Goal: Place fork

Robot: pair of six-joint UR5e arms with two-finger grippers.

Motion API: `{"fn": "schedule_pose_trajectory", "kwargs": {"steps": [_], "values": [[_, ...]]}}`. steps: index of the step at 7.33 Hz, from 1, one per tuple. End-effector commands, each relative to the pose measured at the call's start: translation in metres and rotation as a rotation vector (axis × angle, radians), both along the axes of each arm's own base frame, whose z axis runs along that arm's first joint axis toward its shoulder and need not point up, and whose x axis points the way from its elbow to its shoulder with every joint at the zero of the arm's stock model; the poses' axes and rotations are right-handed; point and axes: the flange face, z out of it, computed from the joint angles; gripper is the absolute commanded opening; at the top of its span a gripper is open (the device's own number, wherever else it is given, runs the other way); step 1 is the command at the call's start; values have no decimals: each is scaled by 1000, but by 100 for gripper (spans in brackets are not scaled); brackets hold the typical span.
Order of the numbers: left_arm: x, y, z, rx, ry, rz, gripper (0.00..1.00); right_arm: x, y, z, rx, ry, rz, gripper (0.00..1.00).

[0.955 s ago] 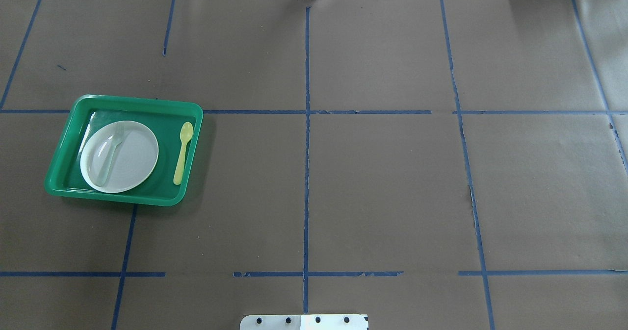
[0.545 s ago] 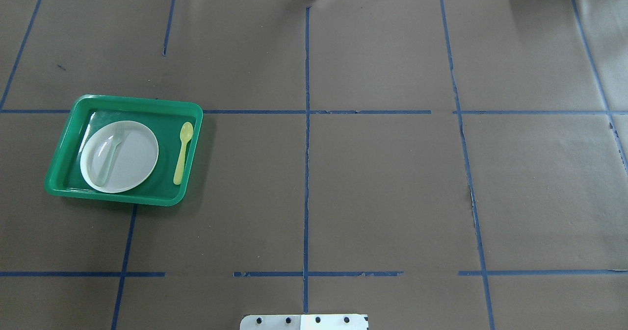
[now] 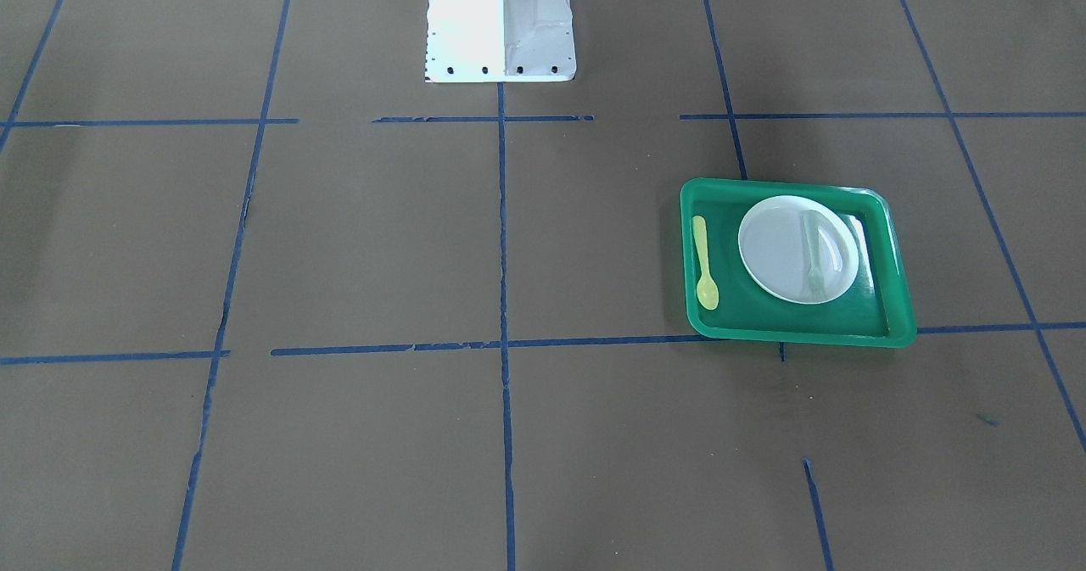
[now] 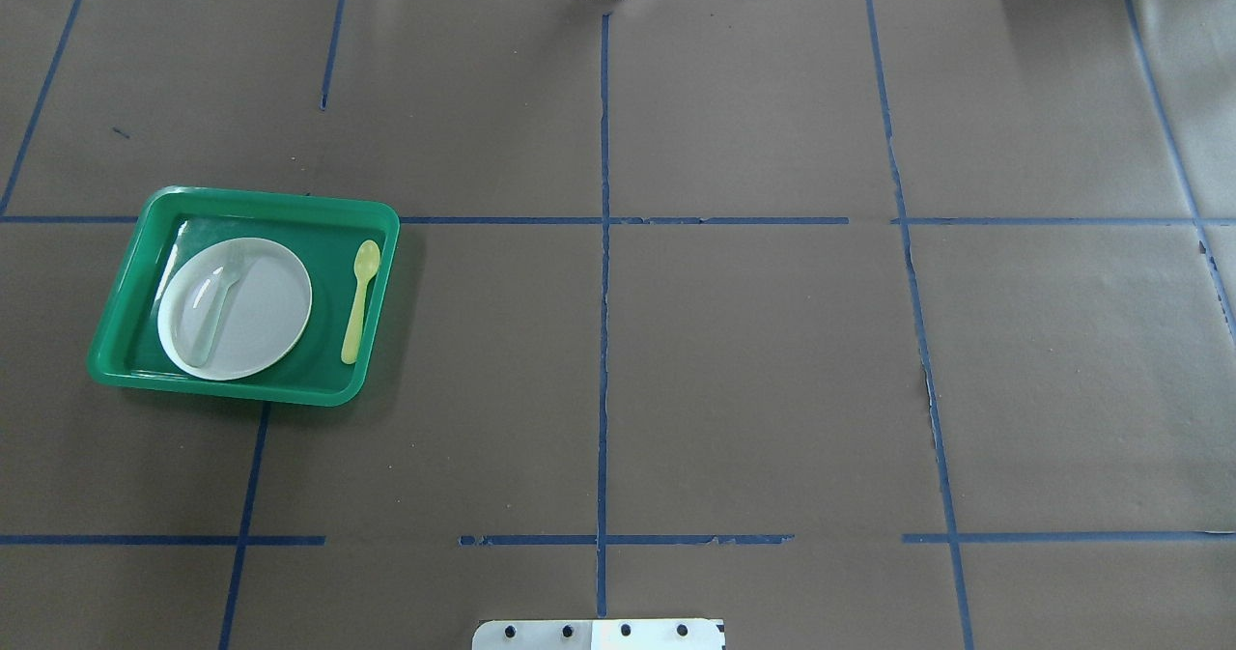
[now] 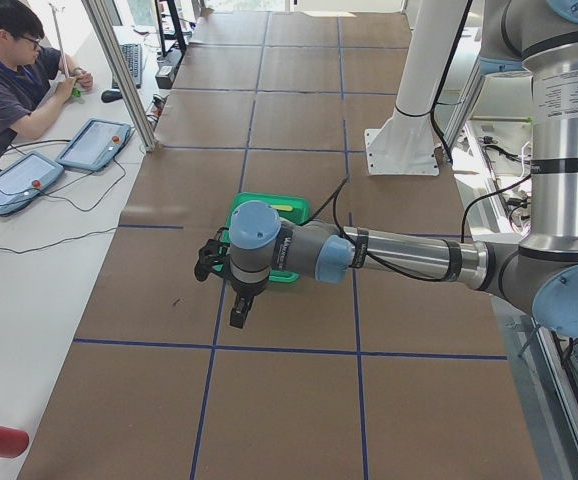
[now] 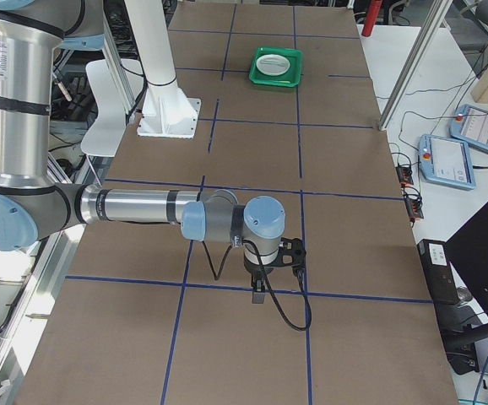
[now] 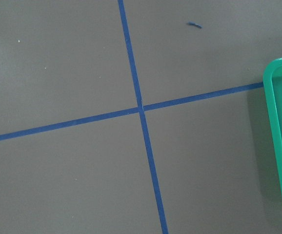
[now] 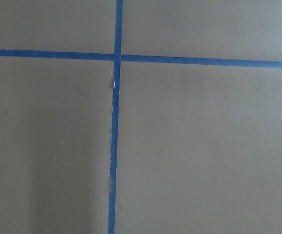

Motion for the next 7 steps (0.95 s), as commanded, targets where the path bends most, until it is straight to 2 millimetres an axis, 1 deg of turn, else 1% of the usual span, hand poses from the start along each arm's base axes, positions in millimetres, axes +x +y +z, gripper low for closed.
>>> {"fn": "schedule_pose_trajectory", "kwargs": {"steps": [1, 2, 3, 4, 5, 6, 7], "values": [[96, -3, -24, -15, 95, -29, 100, 0, 0, 0, -1, 0, 1, 100], [144, 1, -32, -5, 85, -50, 100, 0, 0, 0, 0, 0, 0, 100], [185, 3, -39, 26, 61, -89, 100, 0, 0, 0, 0, 0, 0, 100], [218, 6, -45, 16, 69, -71, 100, 0, 0, 0, 0, 0, 0, 100], [250, 5, -45, 12, 46, -82, 100, 0, 0, 0, 0, 0, 0, 100], [285, 1, -48, 20, 30, -83, 100, 0, 0, 0, 0, 0, 0, 100], [323, 2, -52, -21, 45, -69, 100, 0, 0, 0, 0, 0, 0, 100]]}}
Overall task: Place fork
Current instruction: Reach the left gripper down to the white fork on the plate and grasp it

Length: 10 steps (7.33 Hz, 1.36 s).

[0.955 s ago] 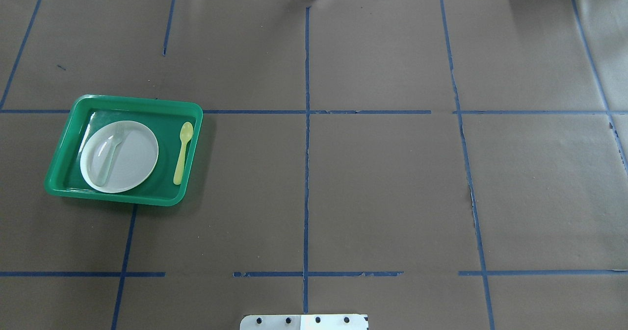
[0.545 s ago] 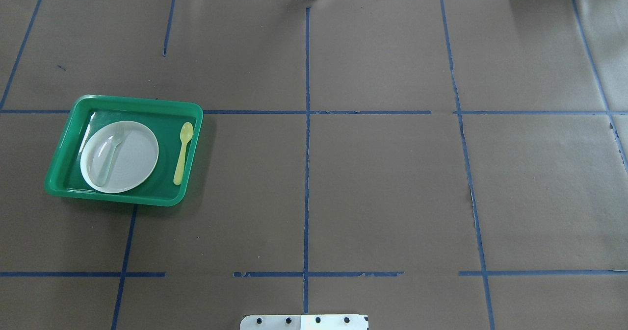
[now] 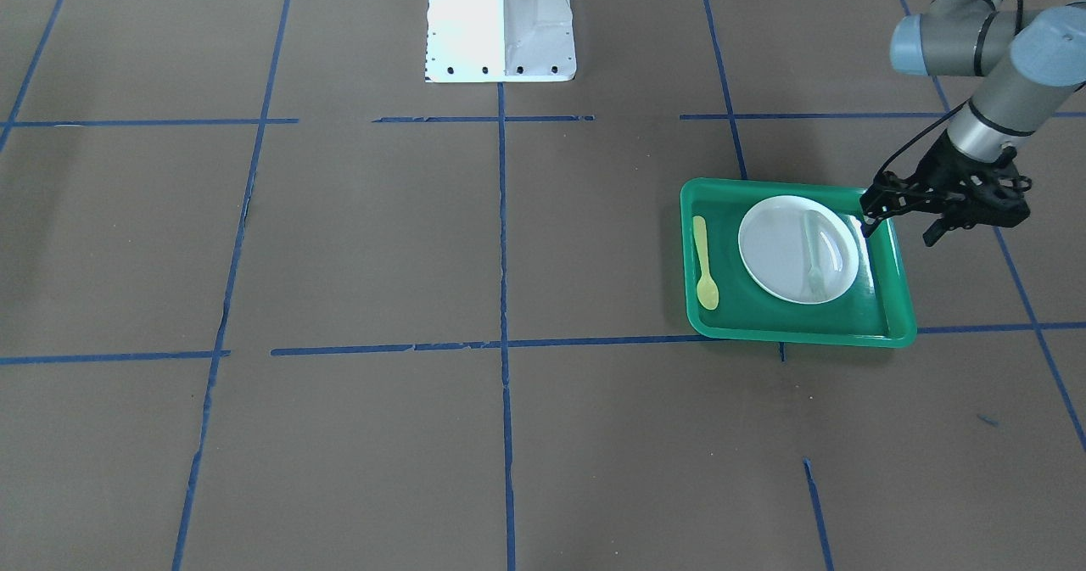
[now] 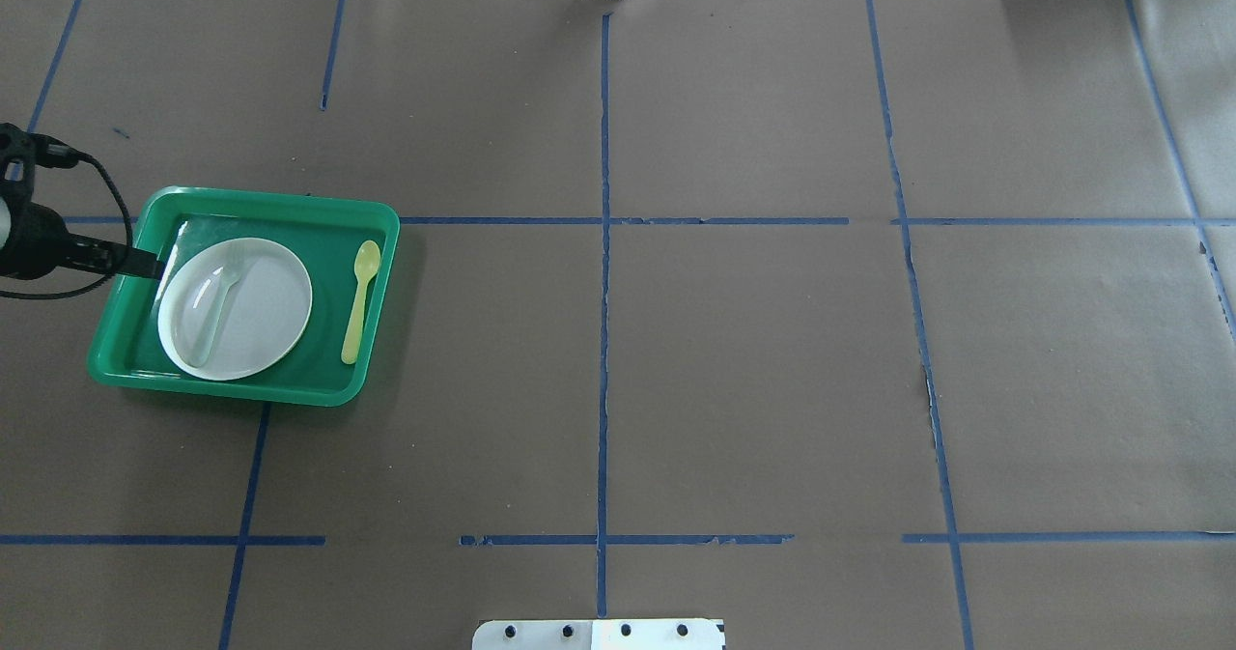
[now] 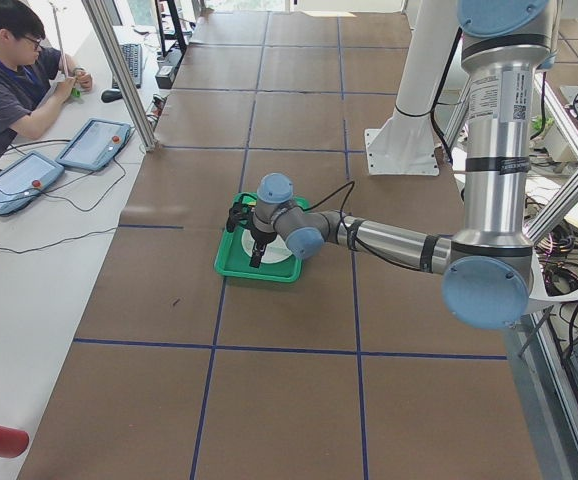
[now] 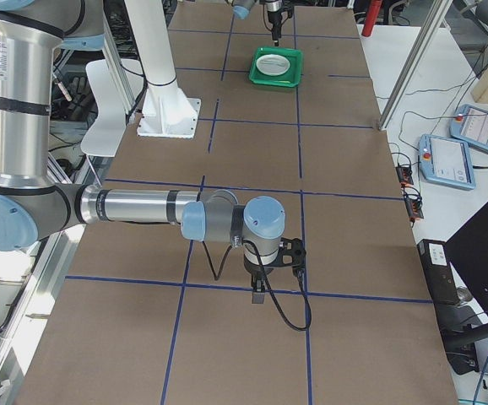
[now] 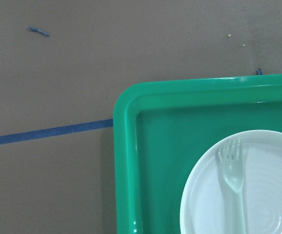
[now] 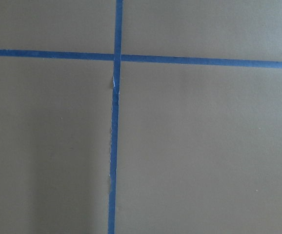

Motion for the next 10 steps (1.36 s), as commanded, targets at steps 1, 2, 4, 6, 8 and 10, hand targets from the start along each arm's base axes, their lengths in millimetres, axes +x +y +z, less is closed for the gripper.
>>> {"fn": "schedule_pose_trajectory", "kwargs": {"steps": [1, 2, 4, 6, 8, 10], "values": [[58, 2, -11, -28, 15, 20, 99, 0, 0, 0, 0, 0, 0, 100], [62, 5, -11, -27, 16, 29, 93, 0, 0, 0, 0, 0, 0, 100], [66, 7, -9, -38, 15, 44, 72, 0, 0, 0, 0, 0, 0, 100], [72, 10, 4, -59, -3, 57, 71, 0, 0, 0, 0, 0, 0, 100], [73, 11, 5, -61, -4, 60, 69, 0, 0, 0, 0, 0, 0, 100], [73, 12, 2, -60, 0, 60, 16, 0, 0, 0, 0, 0, 0, 100]]}}
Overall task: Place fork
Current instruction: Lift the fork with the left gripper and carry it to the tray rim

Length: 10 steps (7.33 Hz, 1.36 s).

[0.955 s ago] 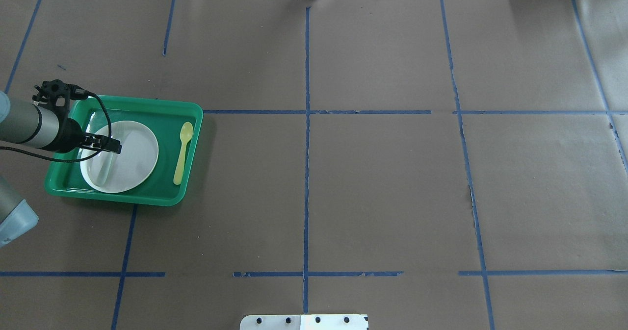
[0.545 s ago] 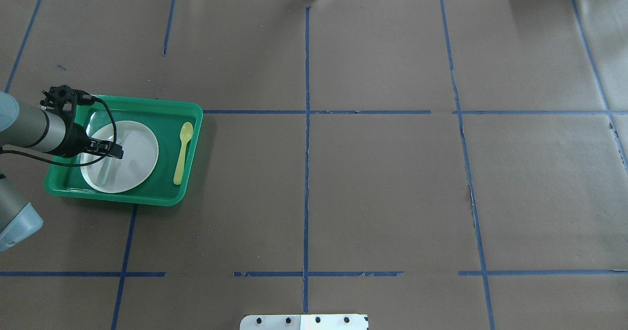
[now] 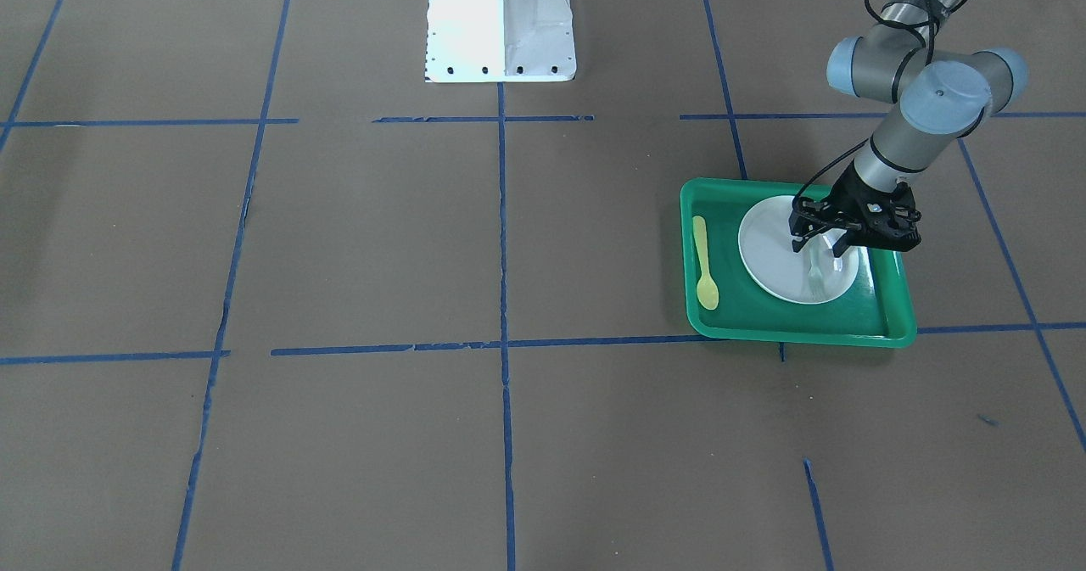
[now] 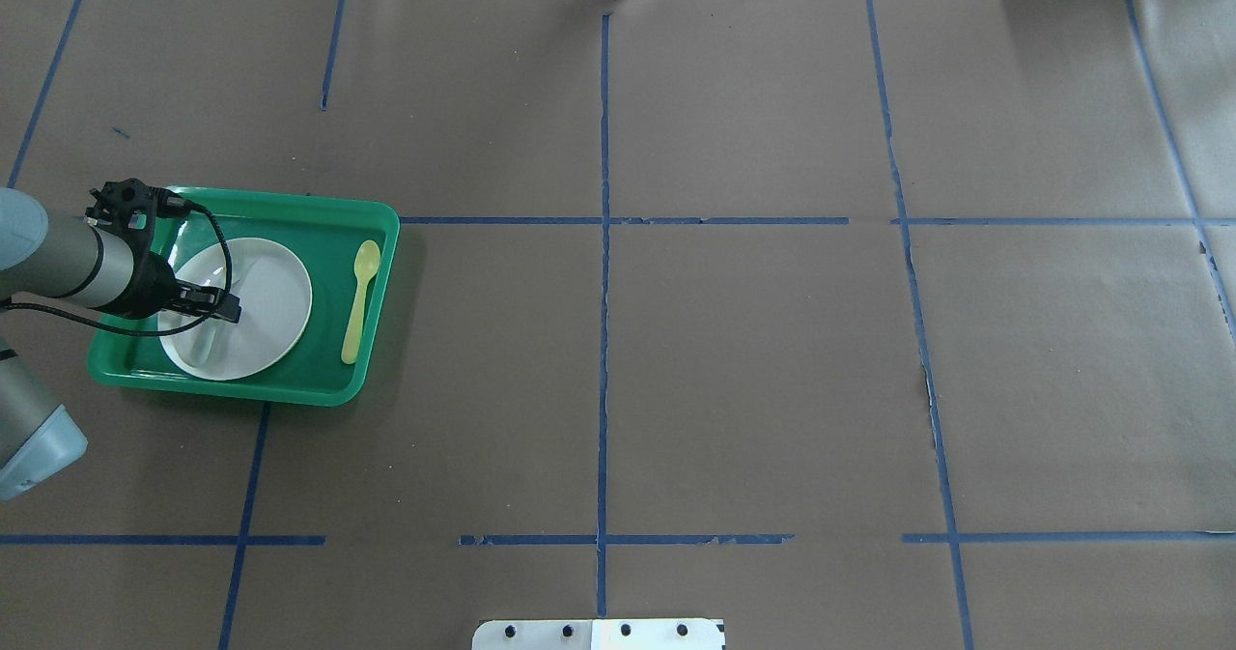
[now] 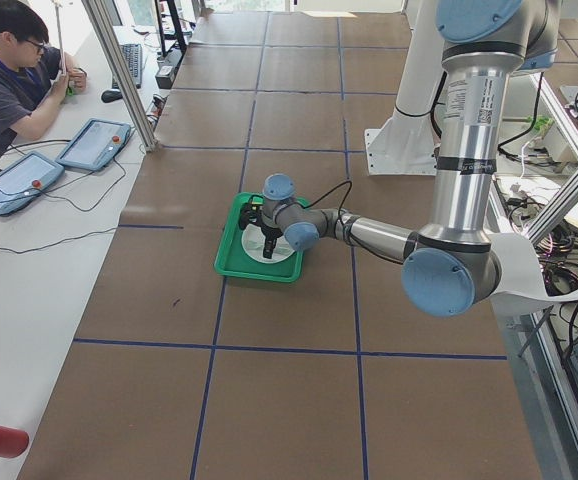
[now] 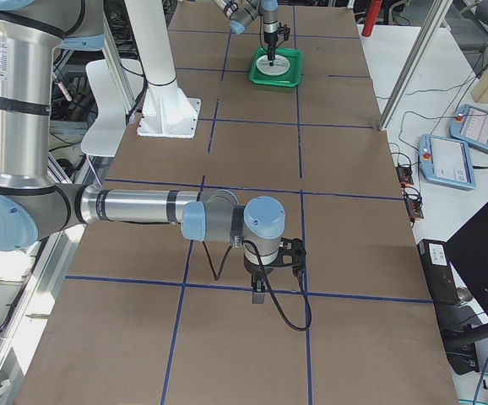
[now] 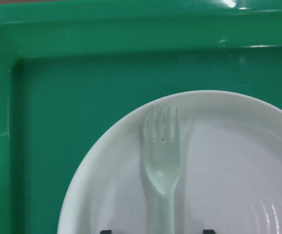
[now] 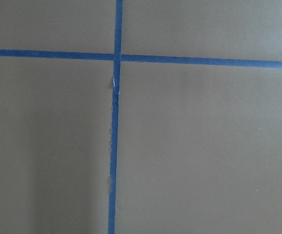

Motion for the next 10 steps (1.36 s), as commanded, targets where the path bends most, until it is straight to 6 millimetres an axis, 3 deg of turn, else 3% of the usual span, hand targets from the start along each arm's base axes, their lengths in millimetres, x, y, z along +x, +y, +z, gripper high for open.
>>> {"fn": "schedule_pose_trajectory", "kwargs": {"steps": [1, 5, 8, 9, 10], "values": [[-1, 0, -4, 3, 5, -1, 0, 0, 0, 0, 0, 0, 0, 100], [-5, 5, -20, -30, 74, 56, 0, 0, 0, 0, 0, 0, 0, 100], [-90, -40, -23, -52, 101, -81, 0, 0, 0, 0, 0, 0, 0, 100], [-96, -40, -14, -69, 98, -77, 0, 0, 0, 0, 0, 0, 0, 100], [-93, -40, 12, -78, 67, -63, 0, 0, 0, 0, 0, 0, 0, 100]]}}
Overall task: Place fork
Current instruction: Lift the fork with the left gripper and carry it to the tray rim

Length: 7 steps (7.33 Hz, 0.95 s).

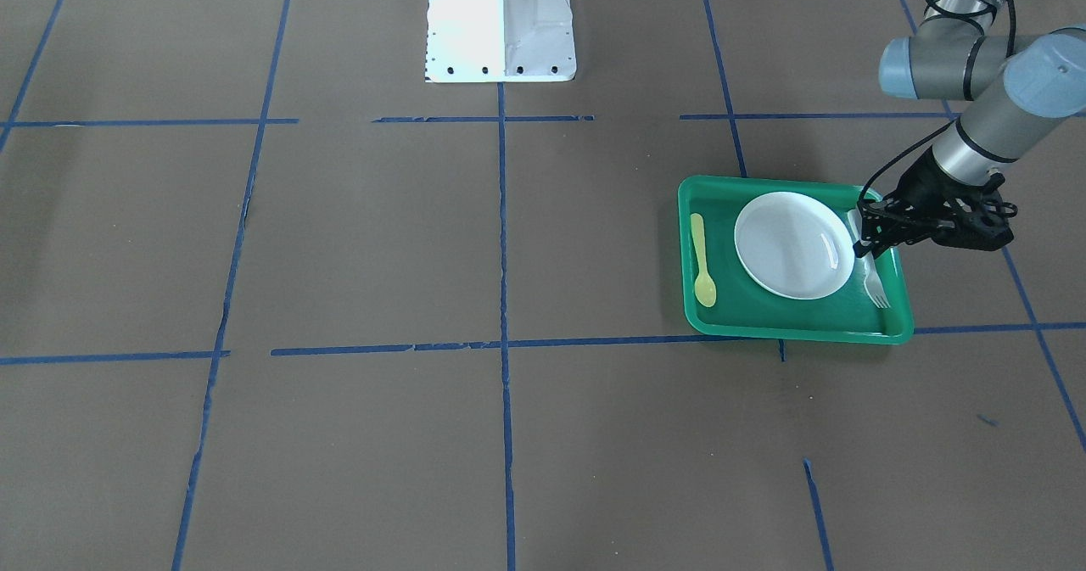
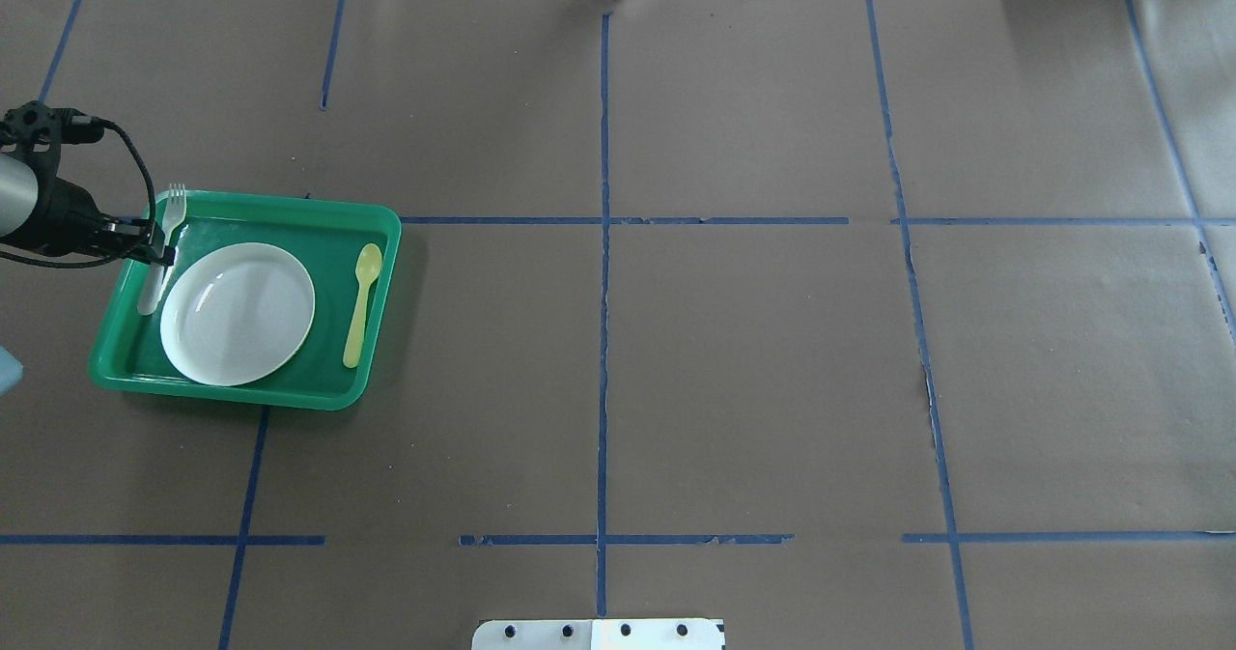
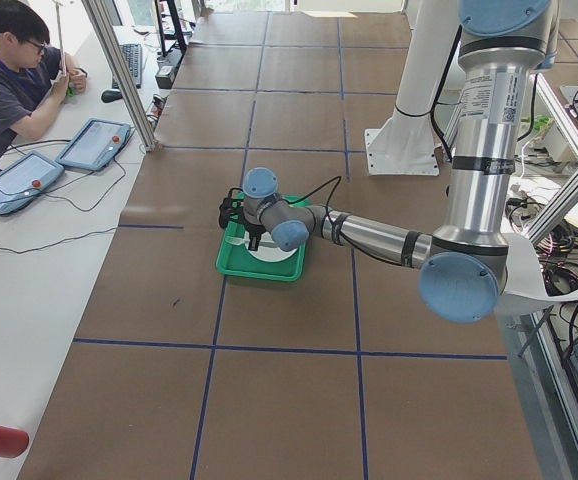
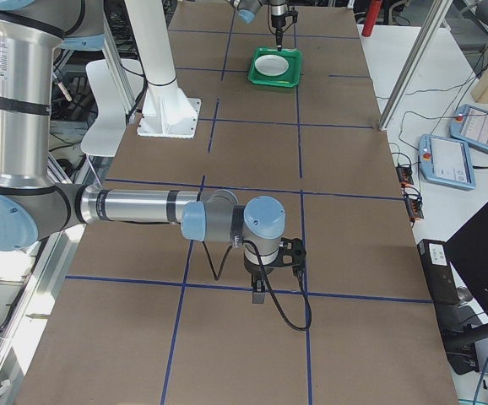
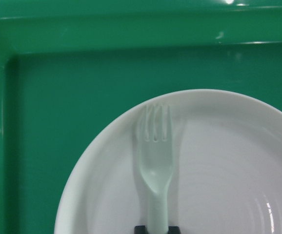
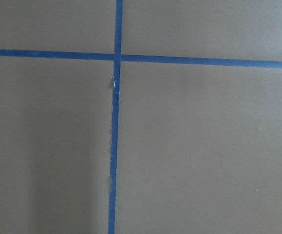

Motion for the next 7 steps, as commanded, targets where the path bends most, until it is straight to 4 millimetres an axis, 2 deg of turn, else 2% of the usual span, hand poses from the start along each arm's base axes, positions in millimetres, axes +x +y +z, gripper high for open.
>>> {"fn": "schedule_pose_trajectory", "kwargs": {"steps": [1, 3, 6, 7], "values": [[-2, -4, 35, -23, -38, 17, 0, 0, 0, 0, 0, 0, 0, 100], [0, -3, 45, -49, -43, 16, 0, 0, 0, 0, 0, 0, 0, 100], [12, 1, 46, -52, -44, 43, 0, 0, 0, 0, -1, 0, 1, 100], [16, 2, 44, -49, -43, 49, 29, 0, 0, 0, 0, 0, 0, 100]]}}
